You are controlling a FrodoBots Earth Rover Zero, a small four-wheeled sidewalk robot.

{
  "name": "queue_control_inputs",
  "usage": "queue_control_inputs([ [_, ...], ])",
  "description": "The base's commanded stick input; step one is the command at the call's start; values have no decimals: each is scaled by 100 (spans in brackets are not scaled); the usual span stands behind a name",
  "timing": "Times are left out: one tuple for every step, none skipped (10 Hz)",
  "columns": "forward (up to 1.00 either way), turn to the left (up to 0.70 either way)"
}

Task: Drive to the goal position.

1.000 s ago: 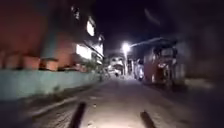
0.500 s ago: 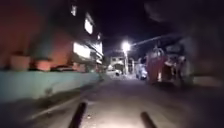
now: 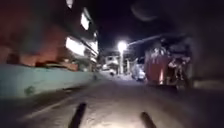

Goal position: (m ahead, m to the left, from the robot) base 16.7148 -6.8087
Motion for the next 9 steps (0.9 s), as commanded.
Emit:
queue_control_inputs([
  [100,-38],
  [100,-38],
  [100,-38],
  [100,-1],
  [100,2],
  [100,2],
  [100,2],
  [100,2],
  [100,2],
])
